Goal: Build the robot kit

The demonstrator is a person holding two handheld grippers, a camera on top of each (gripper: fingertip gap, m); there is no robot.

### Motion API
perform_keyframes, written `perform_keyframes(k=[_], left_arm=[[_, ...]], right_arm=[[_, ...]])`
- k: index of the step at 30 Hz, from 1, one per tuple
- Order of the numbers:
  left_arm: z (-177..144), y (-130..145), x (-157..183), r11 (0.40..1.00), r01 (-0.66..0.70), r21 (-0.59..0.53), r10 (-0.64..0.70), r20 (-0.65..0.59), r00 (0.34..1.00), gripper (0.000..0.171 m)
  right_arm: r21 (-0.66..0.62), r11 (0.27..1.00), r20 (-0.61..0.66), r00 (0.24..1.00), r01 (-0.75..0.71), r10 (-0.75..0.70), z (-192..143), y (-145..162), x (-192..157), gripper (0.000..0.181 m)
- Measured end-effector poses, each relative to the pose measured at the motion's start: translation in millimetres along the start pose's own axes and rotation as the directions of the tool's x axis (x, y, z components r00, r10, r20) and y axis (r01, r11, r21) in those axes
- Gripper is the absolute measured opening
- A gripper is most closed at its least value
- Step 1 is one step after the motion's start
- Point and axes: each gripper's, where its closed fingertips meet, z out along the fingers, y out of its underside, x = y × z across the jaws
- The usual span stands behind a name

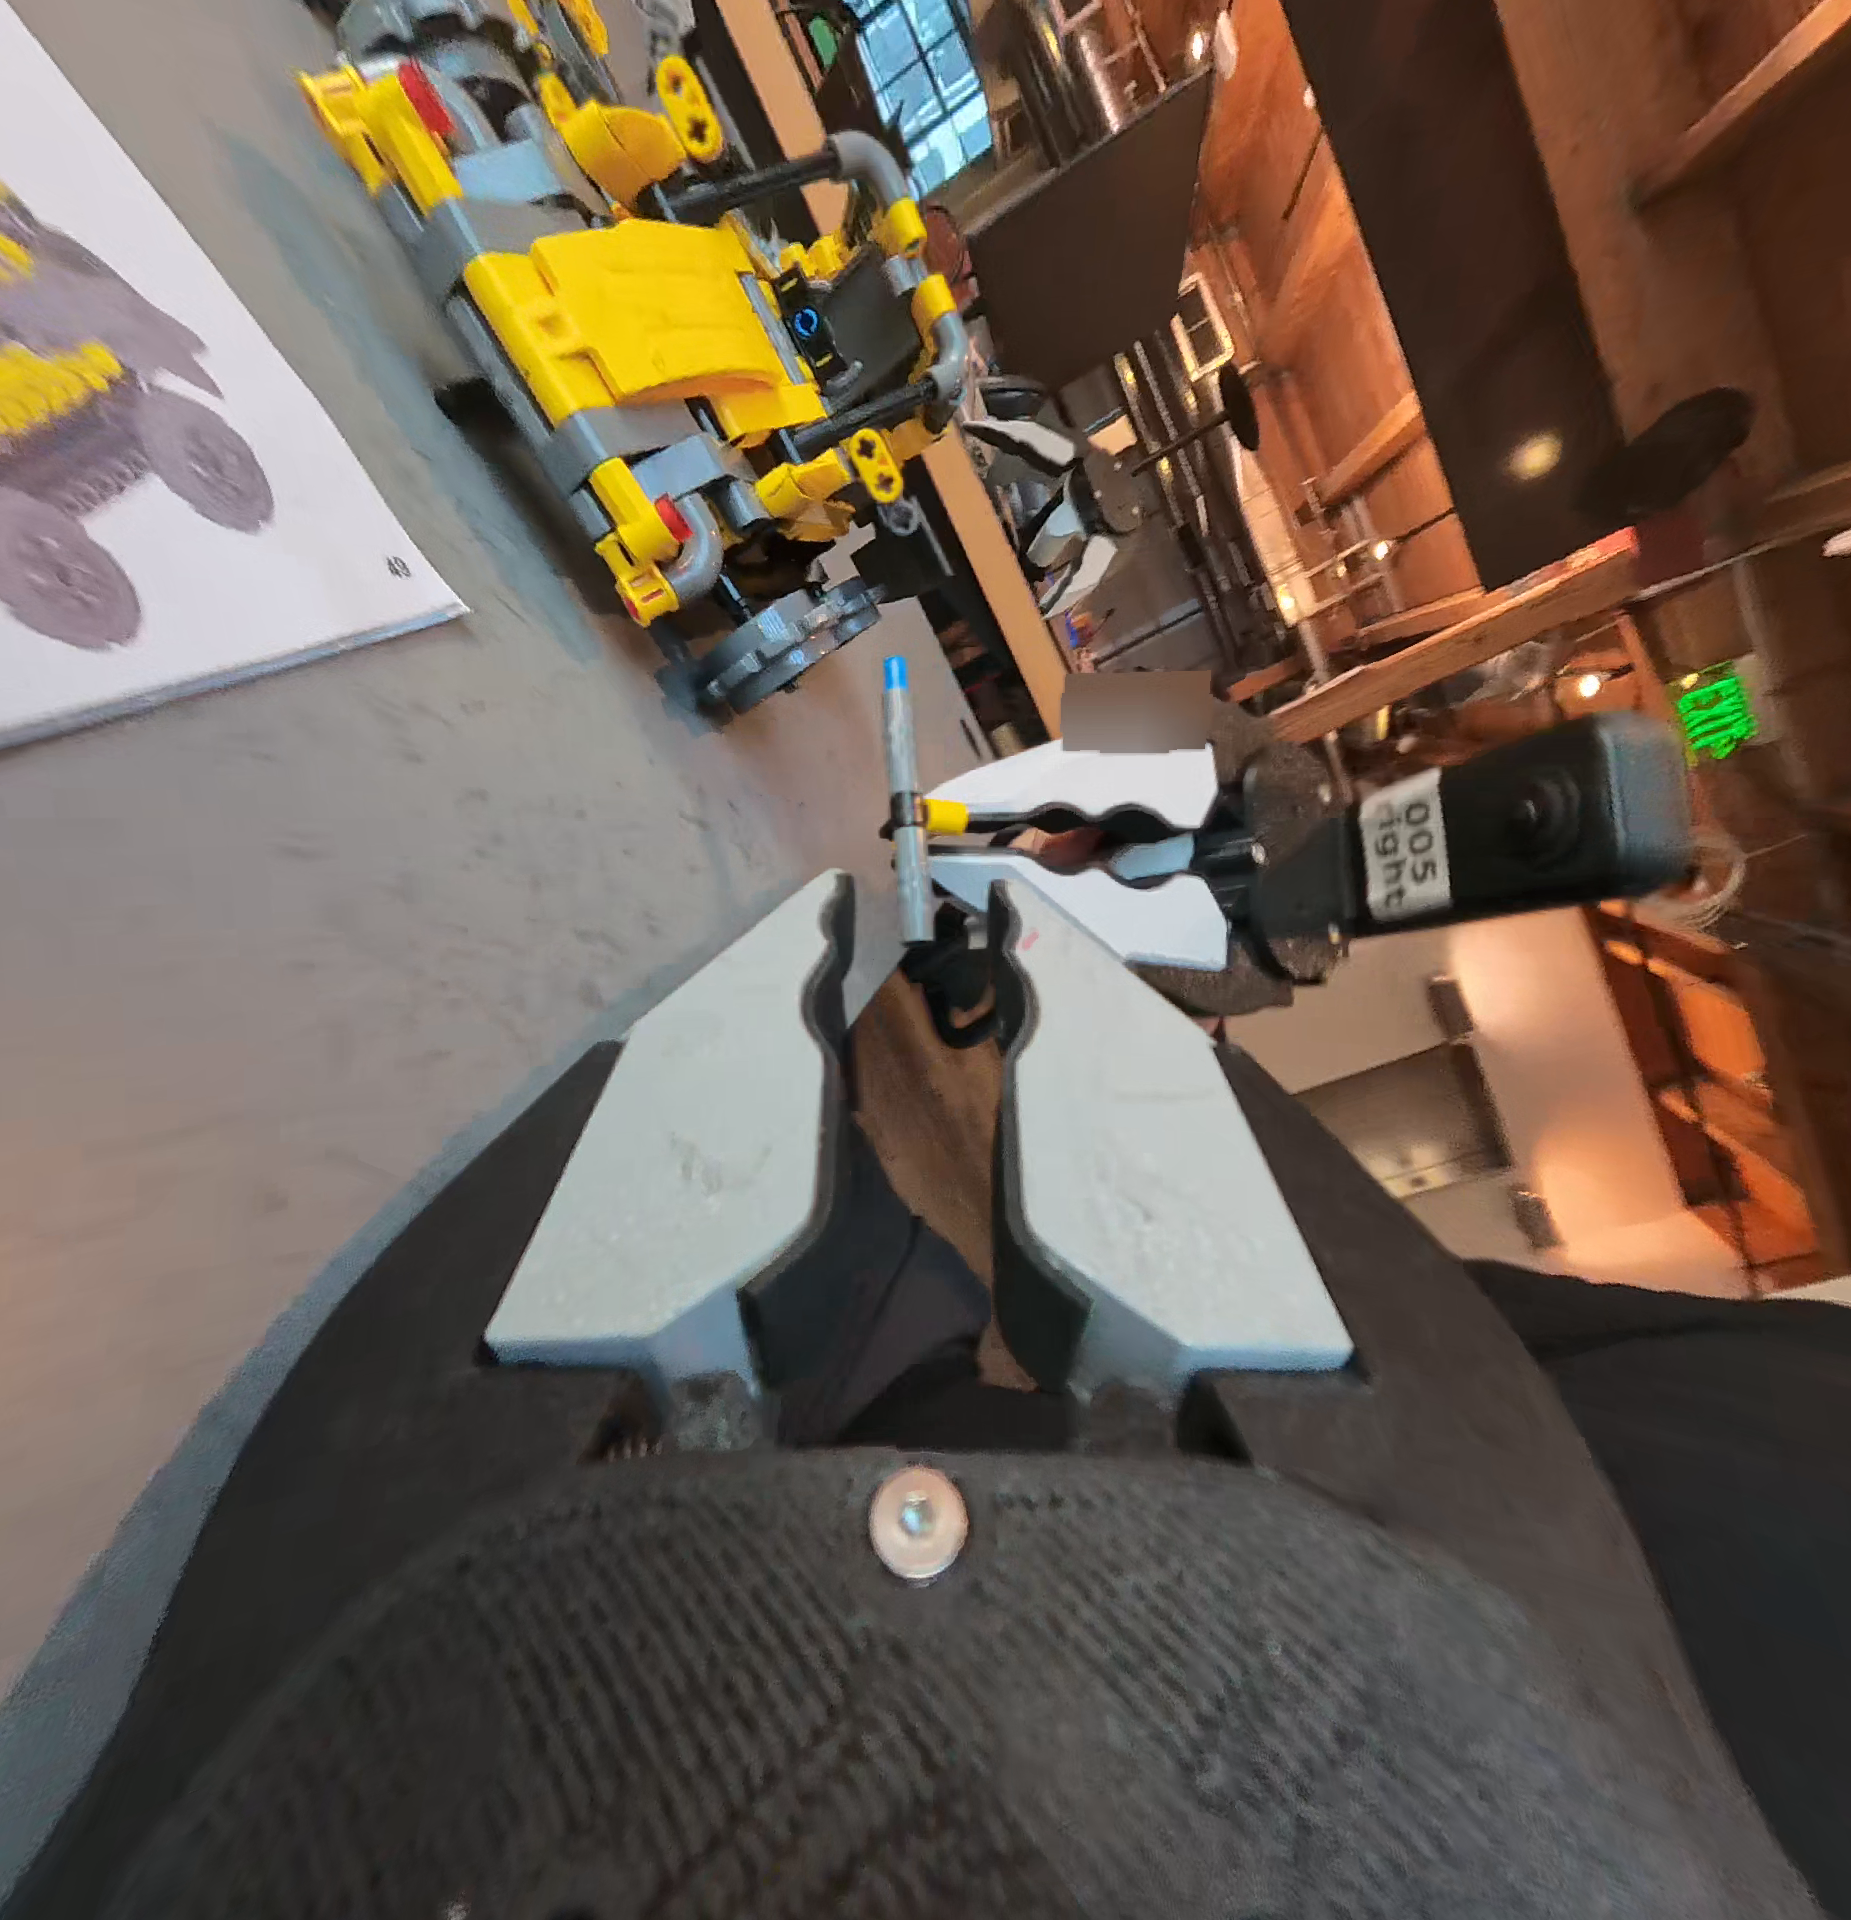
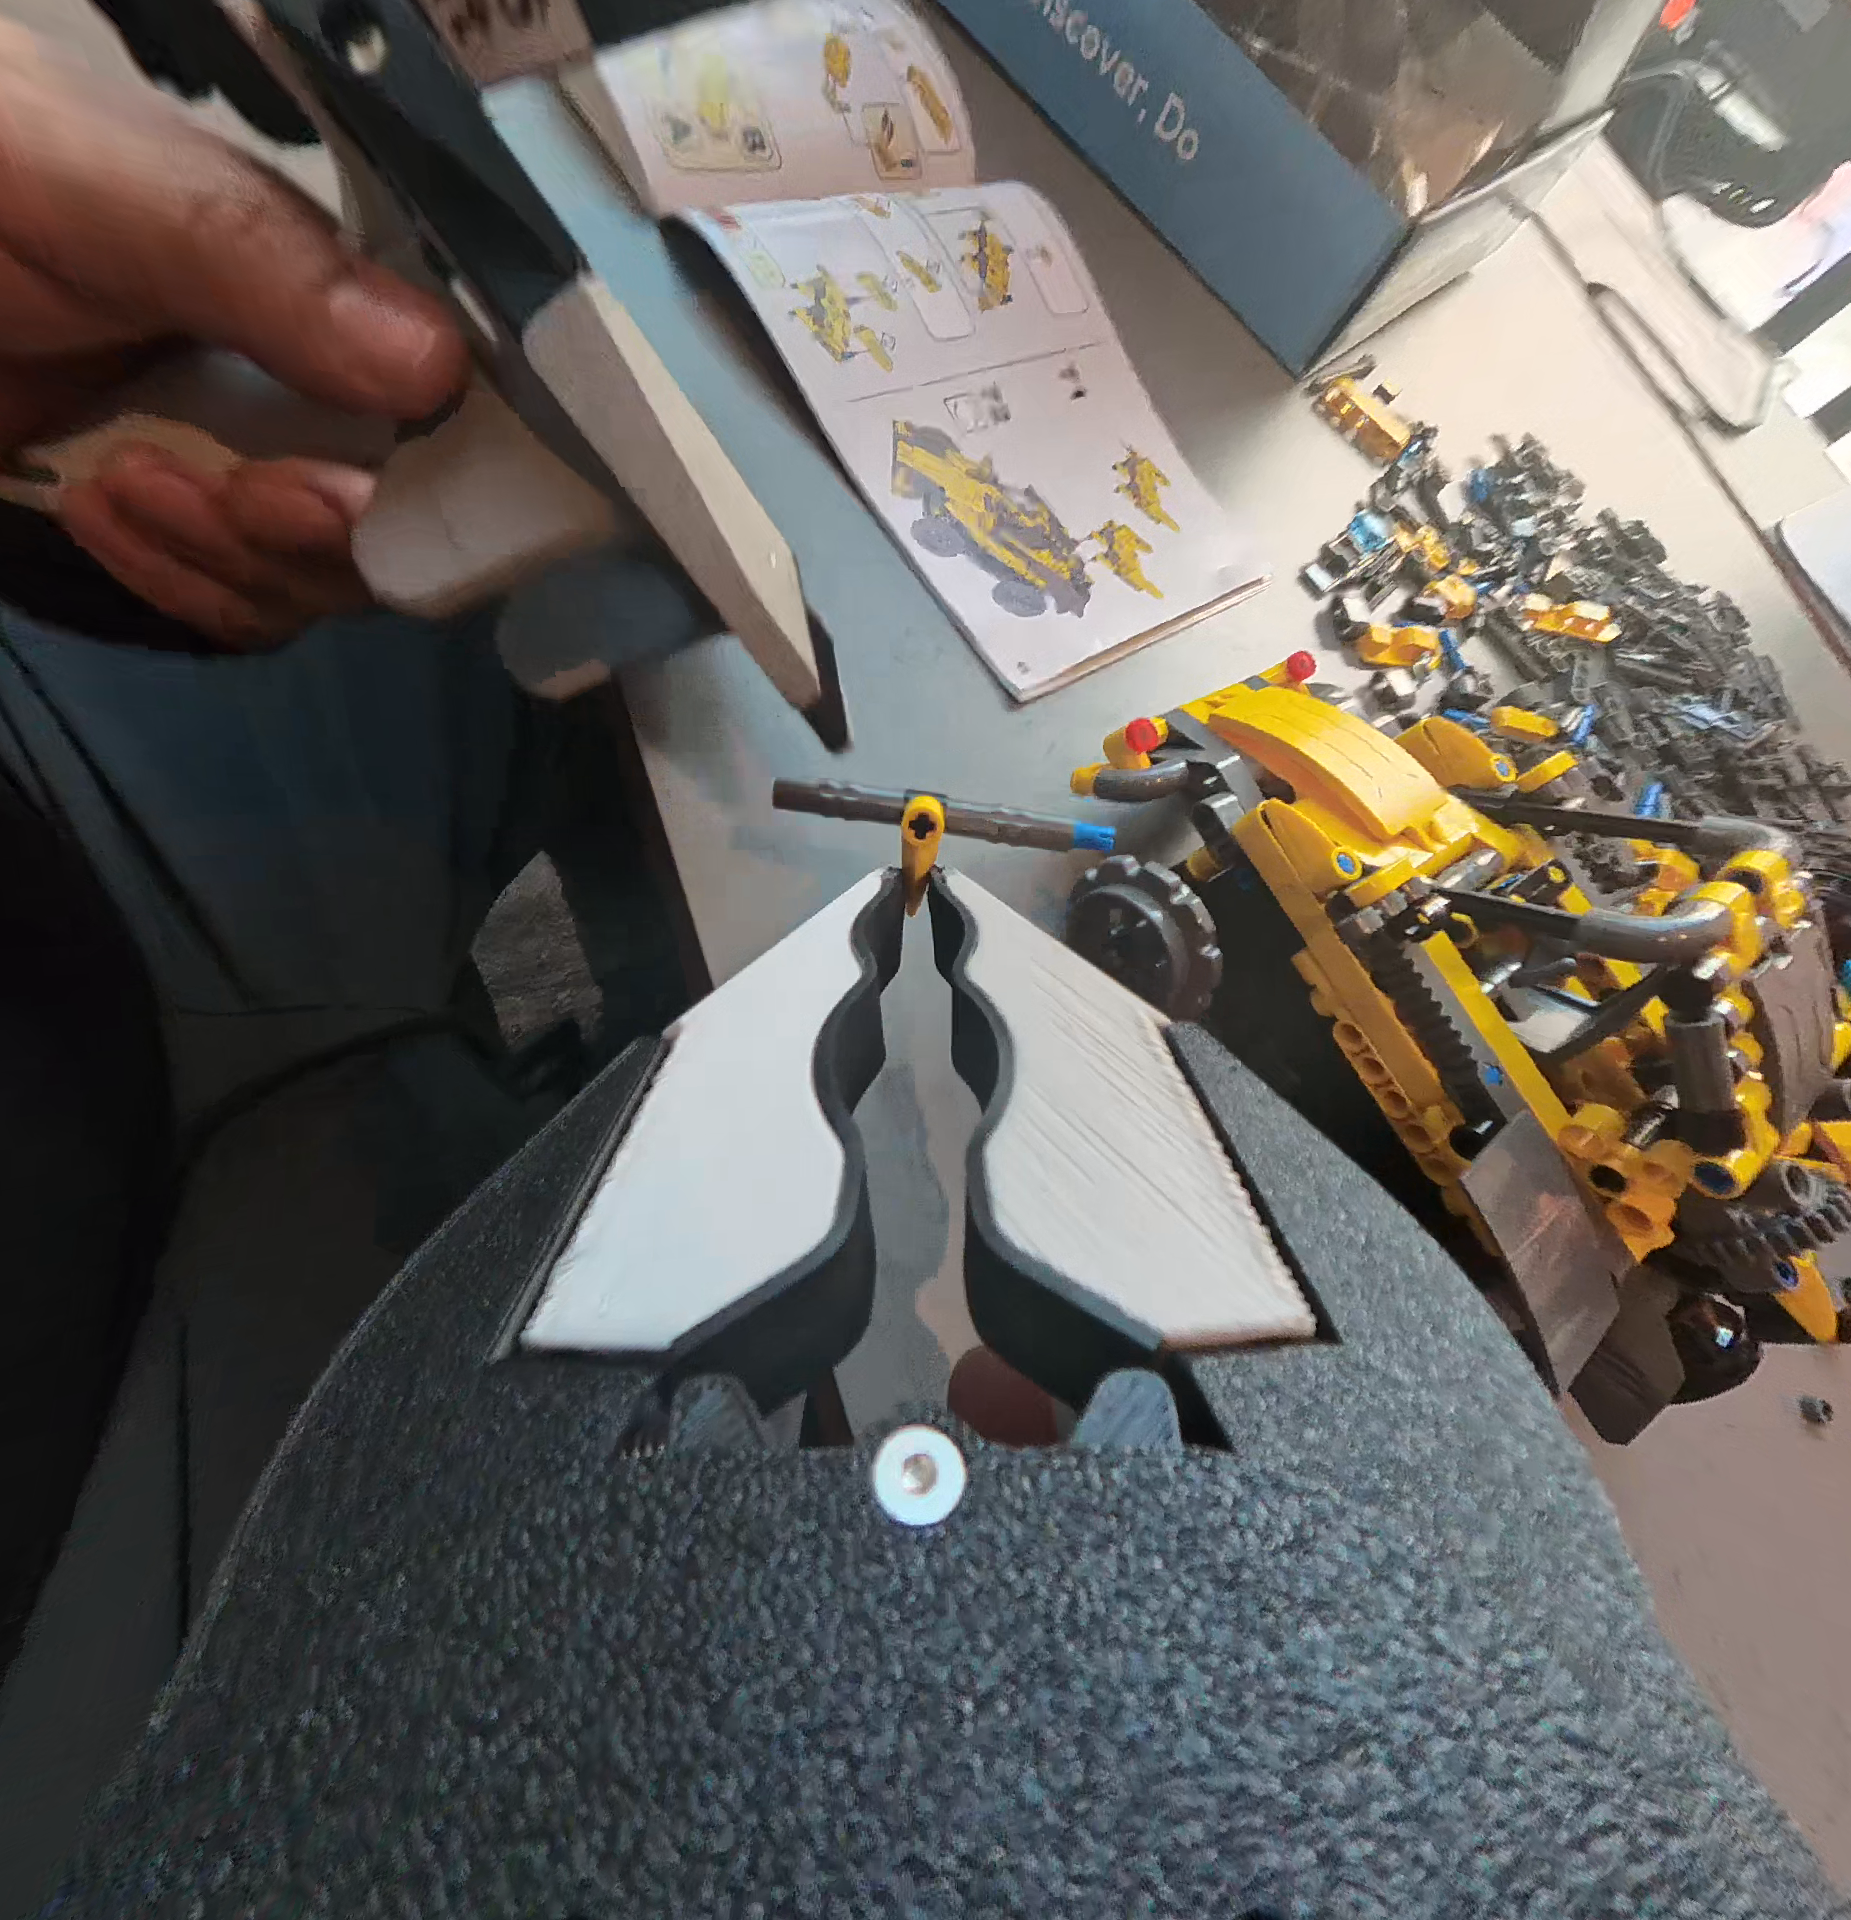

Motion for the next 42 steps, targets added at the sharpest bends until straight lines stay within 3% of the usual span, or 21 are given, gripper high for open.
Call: perform_keyframes(k=[4,9,12,16,23,28,35,39,42], left_arm=[[-13,-6,-3,0.967,-0.249,-0.062,0.254,0.092,0.963,0.023],[-19,-9,-10,0.828,-0.518,-0.216,0.555,0.173,0.814,0.022],[-17,-5,-16,0.786,-0.553,-0.277,0.607,0.174,0.775,0.020],[-24,-8,-20,0.789,-0.548,-0.279,0.604,0.182,0.776,0.019],[-32,-10,-24,0.770,-0.580,-0.267,0.632,0.186,0.753,0.018],[-30,-7,-21,0.709,-0.653,-0.266,0.701,0.177,0.690,0.020],[-25,-2,-13,0.535,-0.796,-0.281,0.844,0.153,0.514,0.026],[-24,3,-14,0.511,-0.811,-0.286,0.859,0.130,0.495,0.027],[-25,4,-14,0.504,-0.814,-0.289,0.863,0.127,0.489,0.027]], right_arm=[[-0.150,0.974,0.150,0.977,0.172,-0.149,1,26,-1,0.002],[-0.199,0.925,0.369,0.899,0.323,-0.235,8,28,-6,0.002],[-0.207,0.891,0.418,0.860,0.404,-0.294,17,27,1,0.002],[-0.263,0.840,0.406,0.844,0.475,-0.350,22,27,11,0.004],[-0.229,0.916,0.304,0.918,0.331,-0.255,7,29,18,0.008],[-0.058,0.994,0.220,0.972,0.093,-0.078,-23,27,20,0.008],[0.061,0.976,0.077,0.976,-0.209,0.204,-45,56,66,0.017],[0.046,0.966,0.113,0.962,-0.254,0.247,-41,61,68,0.016],[-0.004,0.972,0.092,0.967,-0.237,0.236,-35,69,71,0.004]])
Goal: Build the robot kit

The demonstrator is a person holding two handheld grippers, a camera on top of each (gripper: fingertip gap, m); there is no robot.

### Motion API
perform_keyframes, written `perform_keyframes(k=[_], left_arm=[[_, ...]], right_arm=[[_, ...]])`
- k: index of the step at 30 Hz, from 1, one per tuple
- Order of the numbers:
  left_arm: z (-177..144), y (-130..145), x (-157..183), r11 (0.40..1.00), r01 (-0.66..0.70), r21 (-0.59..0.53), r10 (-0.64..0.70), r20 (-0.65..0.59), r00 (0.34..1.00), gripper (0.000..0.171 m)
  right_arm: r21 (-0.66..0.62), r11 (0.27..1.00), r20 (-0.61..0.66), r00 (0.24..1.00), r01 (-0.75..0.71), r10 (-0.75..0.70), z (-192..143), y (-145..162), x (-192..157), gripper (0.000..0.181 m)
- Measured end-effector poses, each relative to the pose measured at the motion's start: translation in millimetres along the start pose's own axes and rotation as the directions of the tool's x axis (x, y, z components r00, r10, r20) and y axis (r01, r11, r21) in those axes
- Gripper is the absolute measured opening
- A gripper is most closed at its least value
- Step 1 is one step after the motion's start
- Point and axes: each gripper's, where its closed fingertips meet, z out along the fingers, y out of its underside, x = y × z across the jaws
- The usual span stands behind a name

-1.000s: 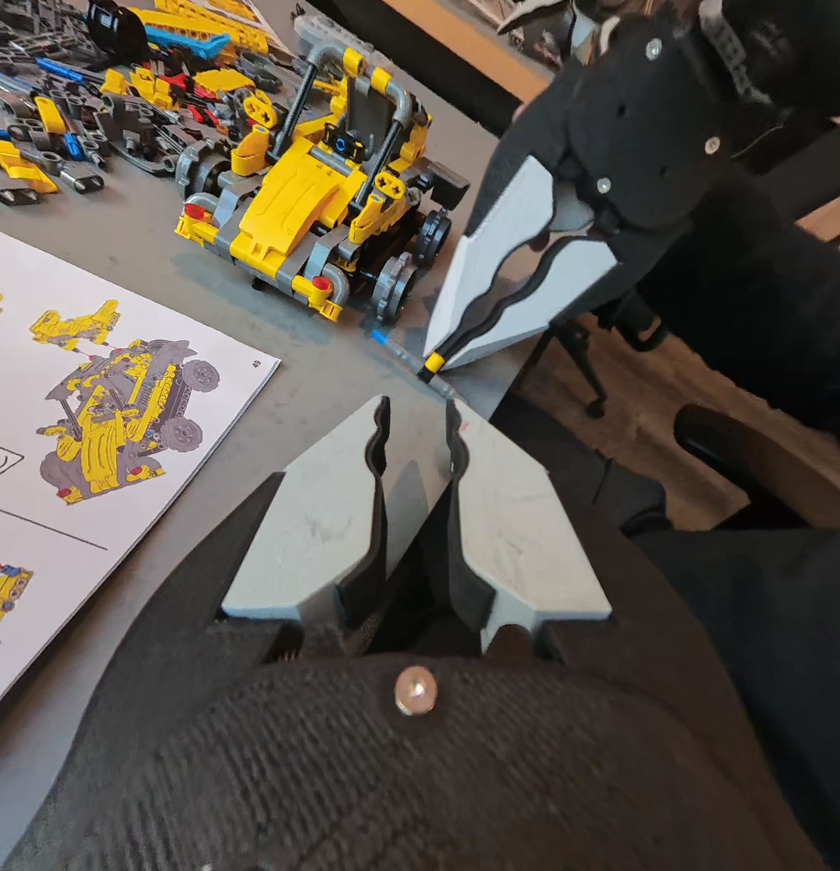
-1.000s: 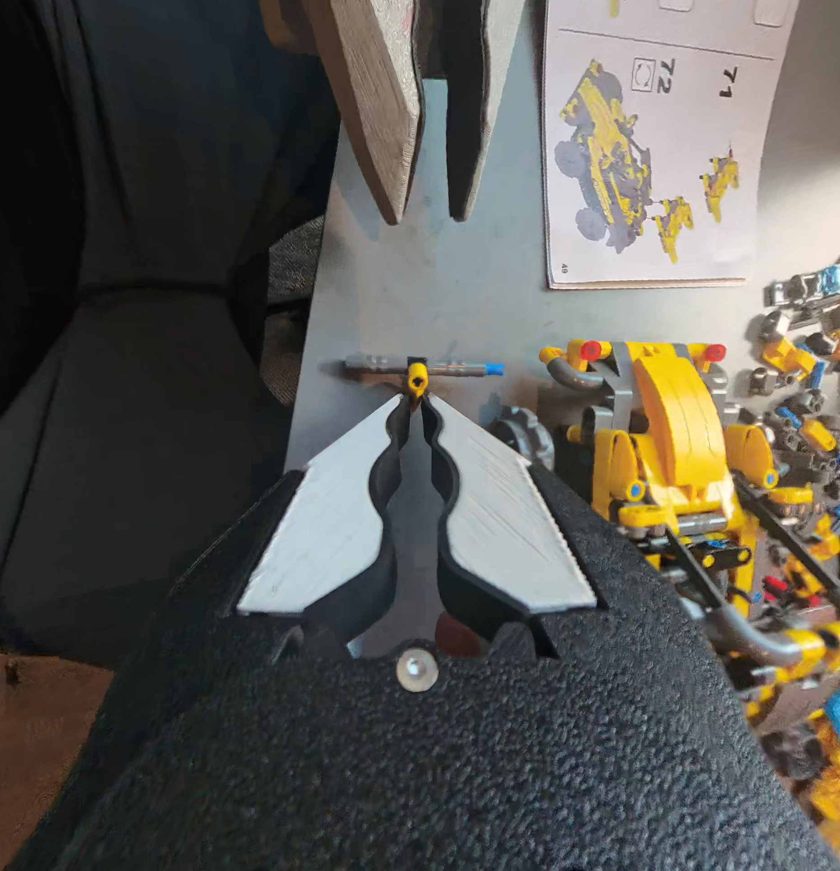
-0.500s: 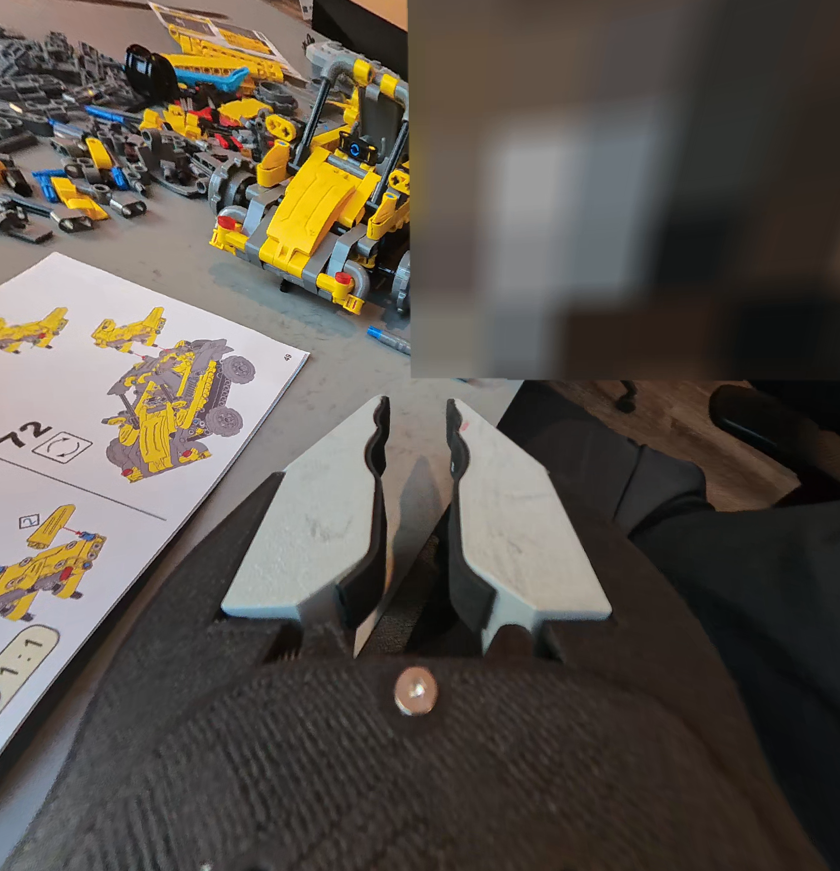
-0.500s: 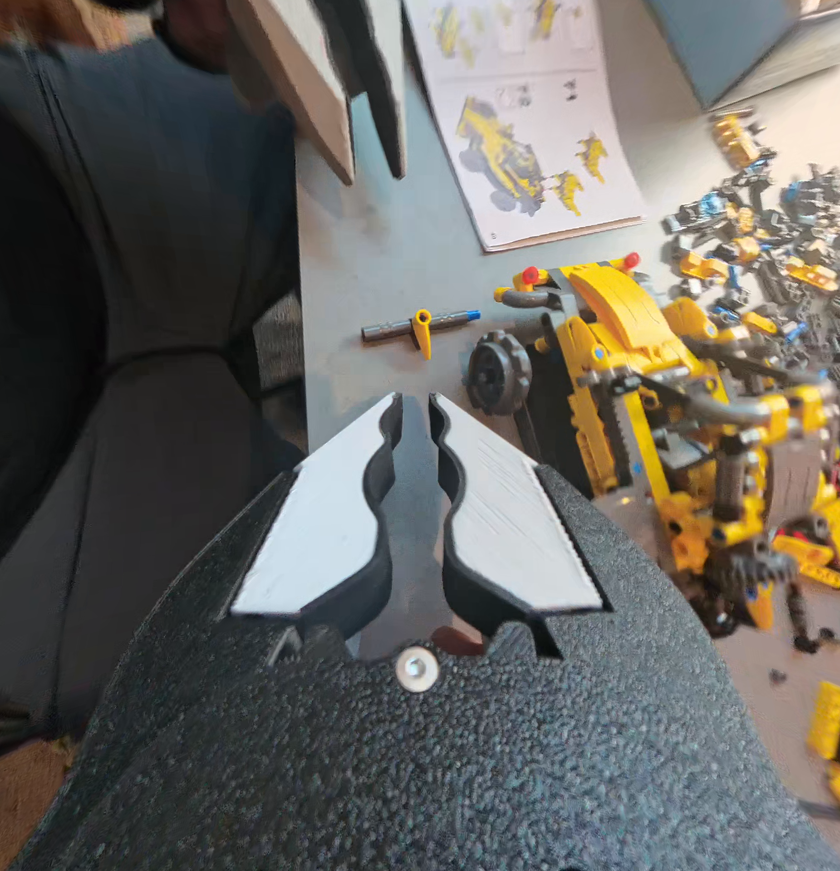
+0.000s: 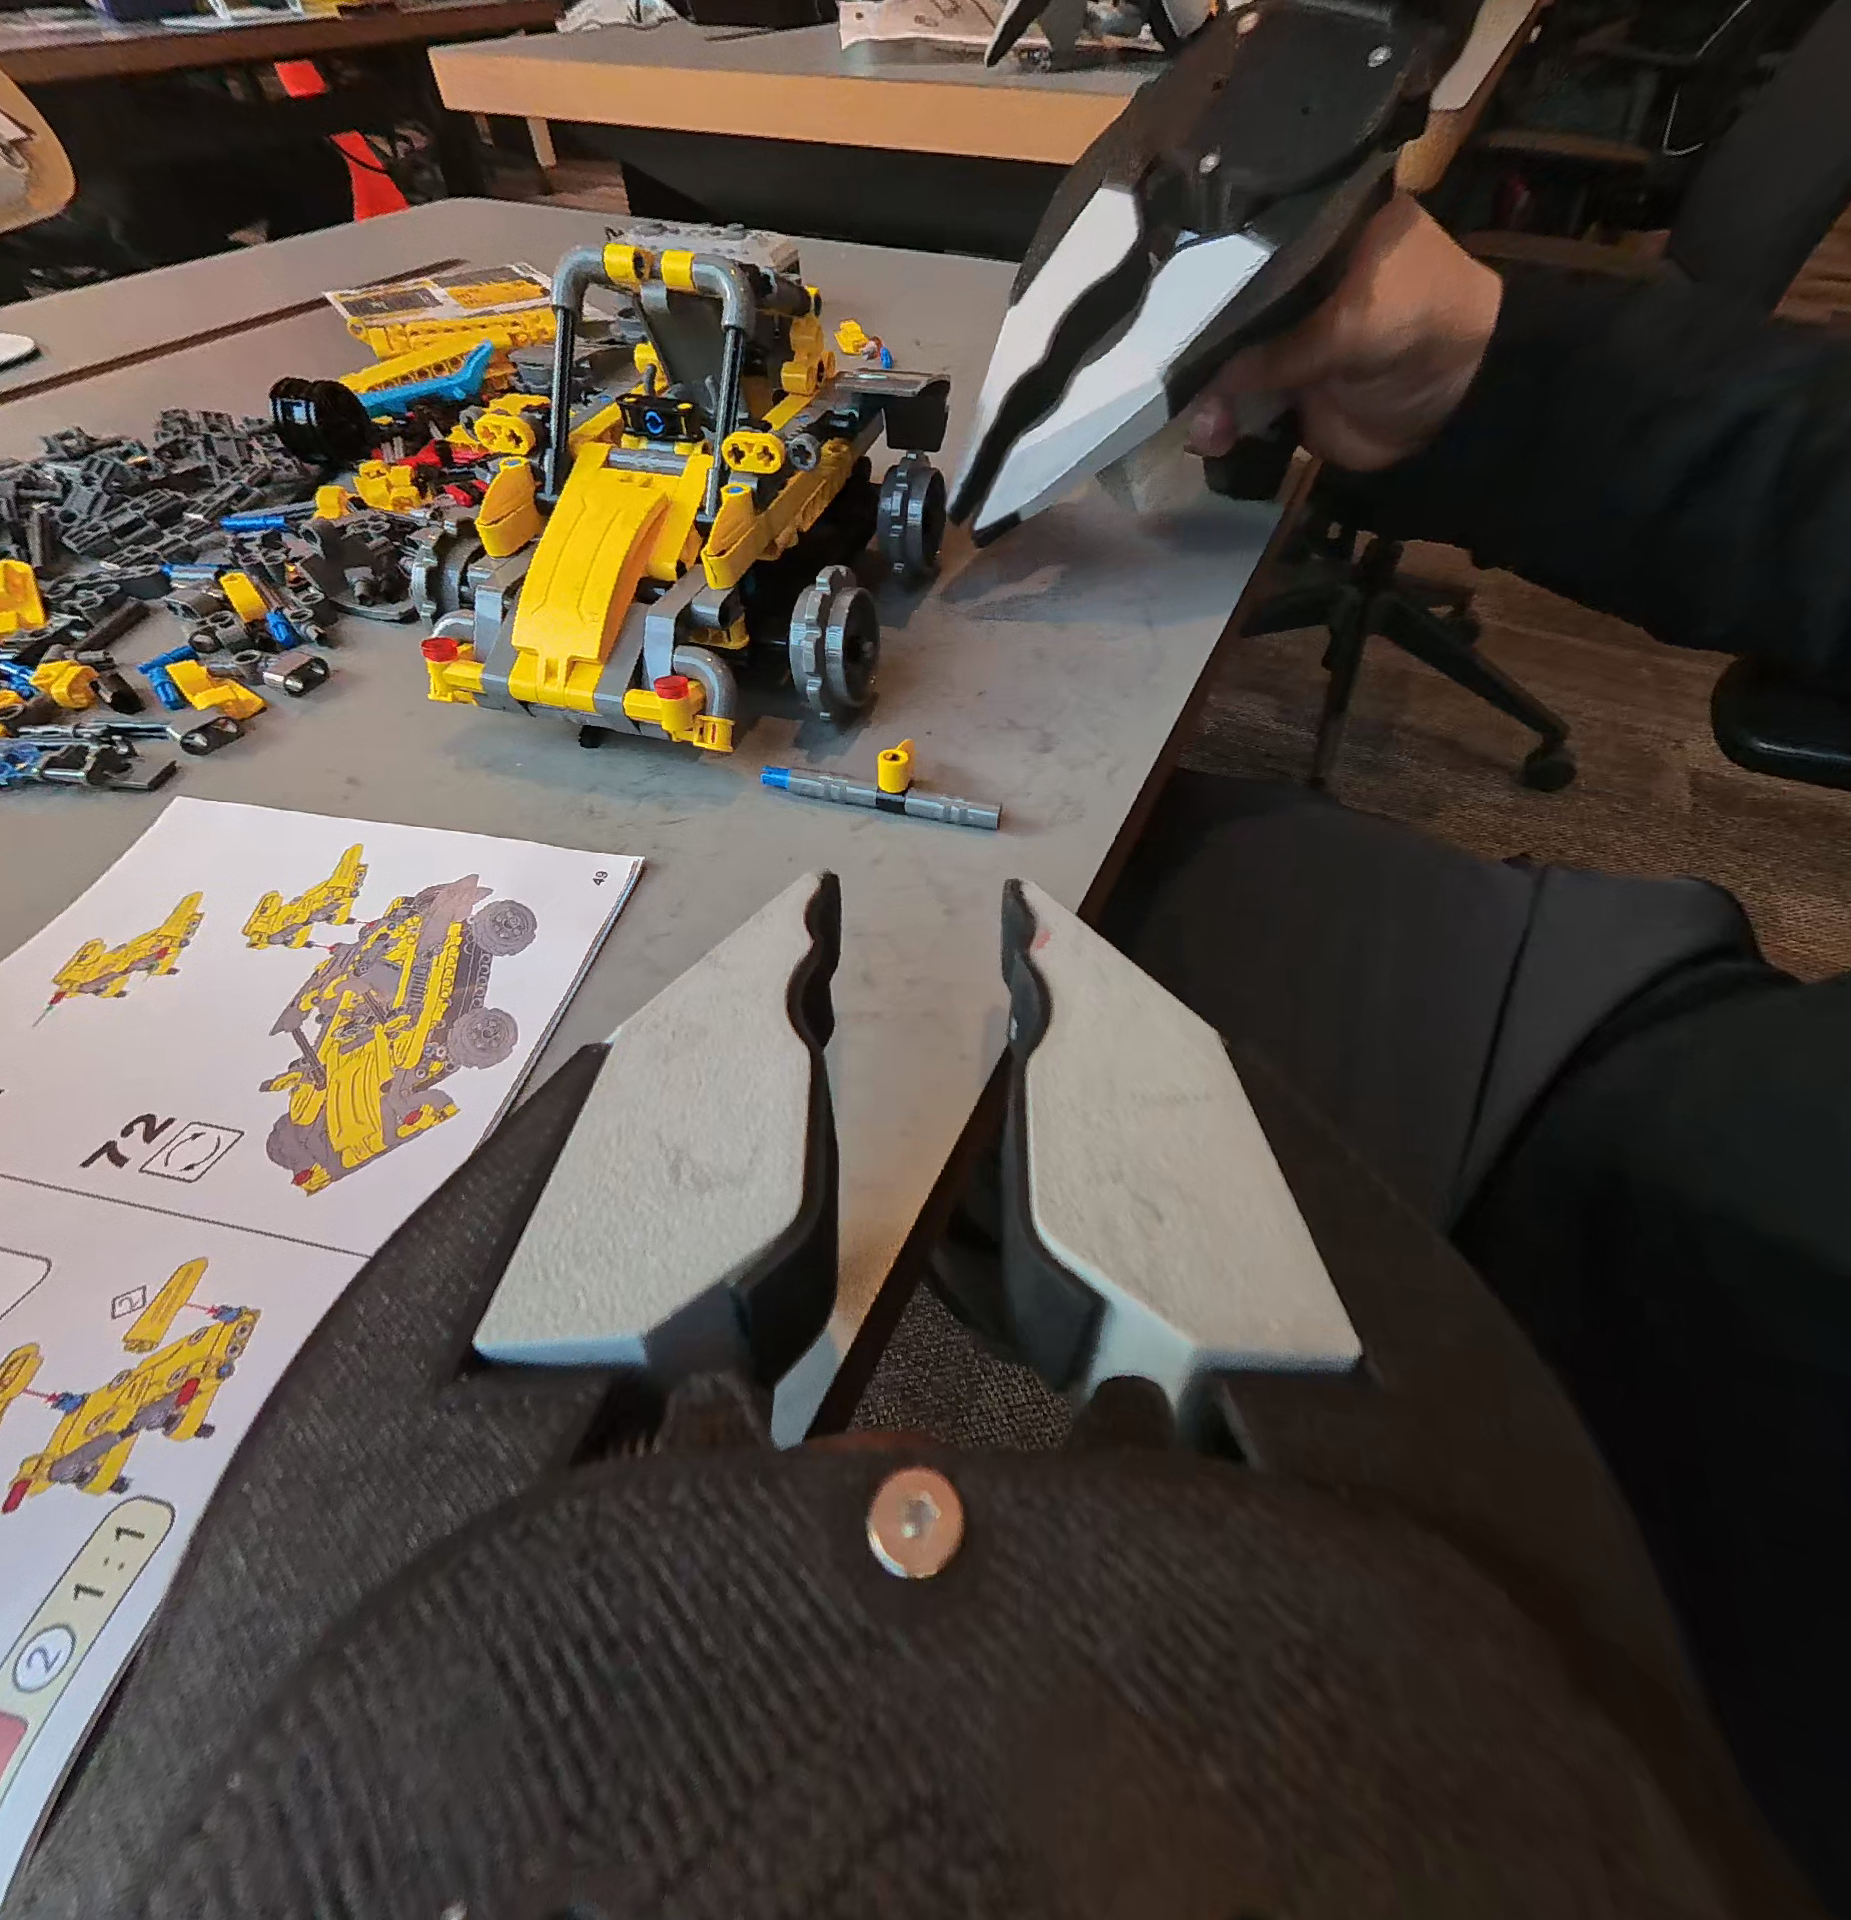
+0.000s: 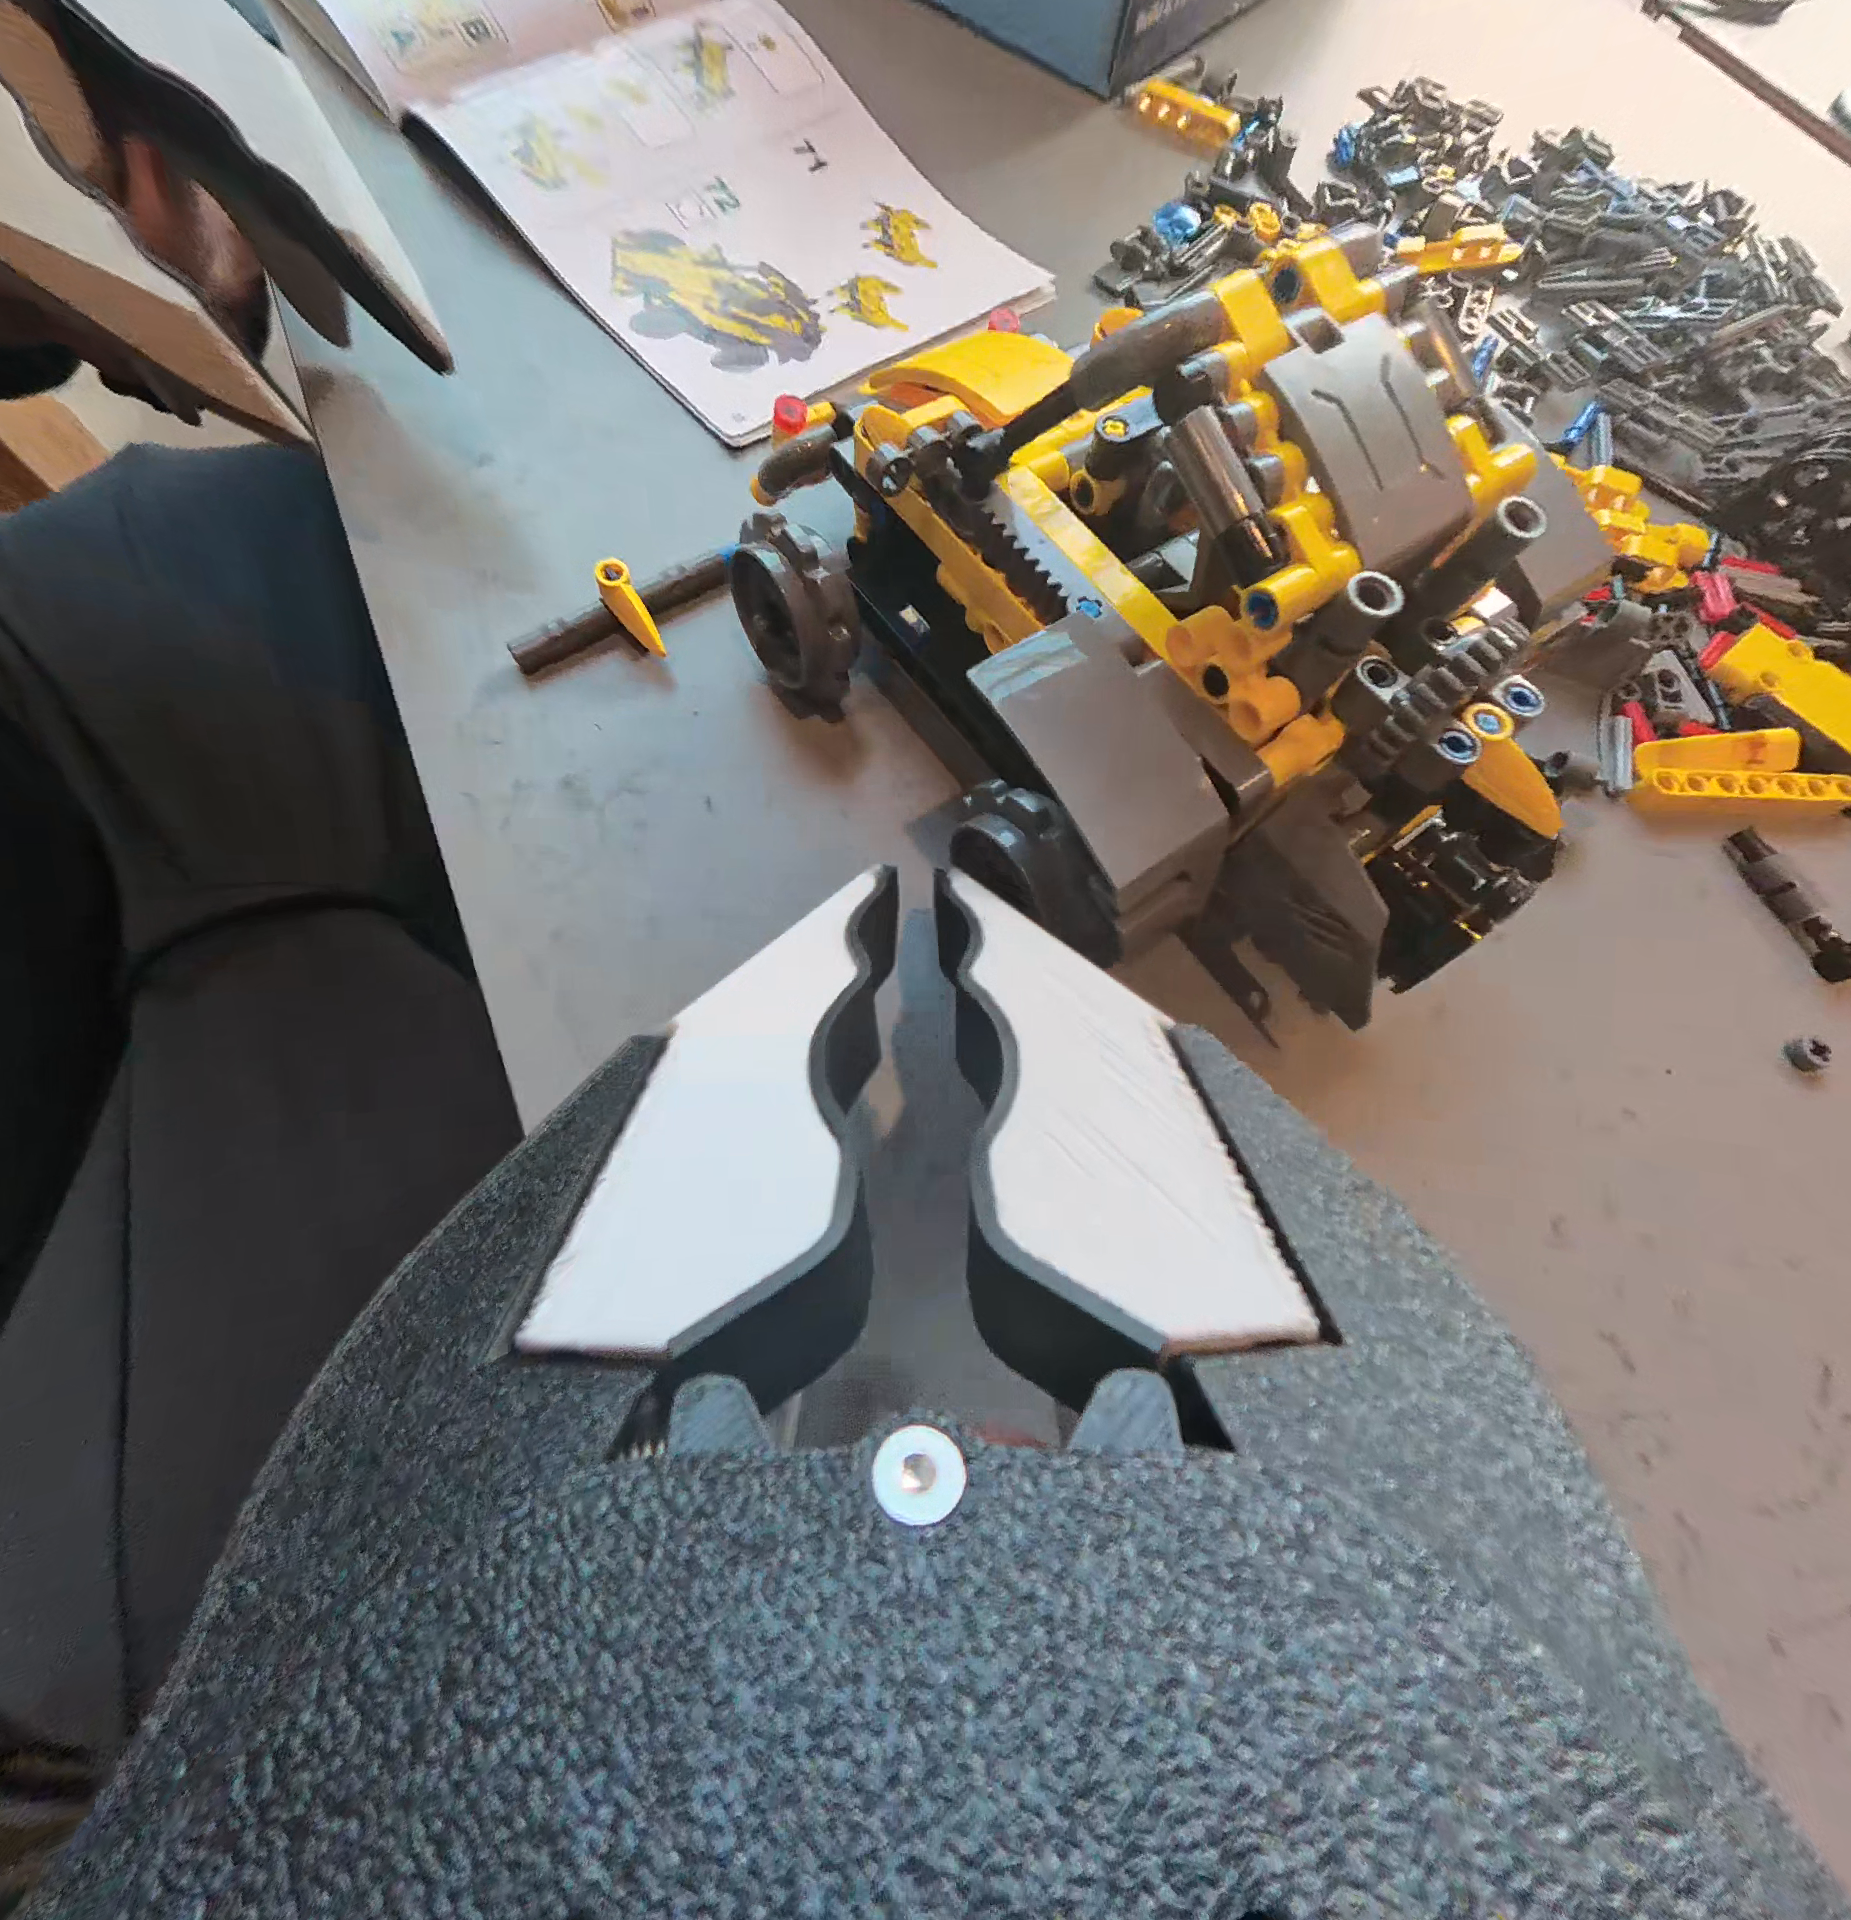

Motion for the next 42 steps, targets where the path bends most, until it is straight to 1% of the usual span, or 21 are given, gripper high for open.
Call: perform_keyframes(k=[1,4,8,11,15,19,30,42], left_arm=[[0,0,1,1.000,-0.001,-0.001,0.001,0.000,1.000,0.028],[0,-2,3,1.000,-0.018,0.002,0.018,0.002,1.000,0.029],[1,-3,1,0.999,-0.040,-0.006,0.040,0.037,0.999,0.029],[1,-3,1,0.999,-0.043,-0.012,0.043,0.053,0.998,0.028],[2,-2,2,0.999,-0.050,-0.019,0.051,0.058,0.997,0.028],[5,-2,3,0.998,-0.054,-0.022,0.056,0.056,0.997,0.028],[4,-2,3,0.999,-0.038,-0.021,0.039,0.057,0.998,0.029],[8,5,14,0.997,-0.069,-0.043,0.070,0.015,0.997,0.027]], right_arm=[[-0.009,1.000,0.003,1.000,0.008,-0.008,1,1,-1,0.001],[-0.015,1.000,0.002,1.000,0.022,-0.022,2,2,-2,0.001],[-0.006,0.997,0.001,0.997,0.072,-0.072,1,1,-7,0.000],[-0.016,0.996,0.045,0.995,0.089,-0.088,2,2,-14,0.000],[-0.038,0.996,0.082,0.993,0.083,-0.080,4,5,-18,0.000],[-0.020,0.996,0.091,0.992,0.089,-0.086,2,3,-20,0.000],[-0.026,0.996,0.100,0.991,0.089,-0.086,3,4,-21,0.000],[-0.041,0.996,0.123,0.990,0.078,-0.073,4,6,-22,0.000]])
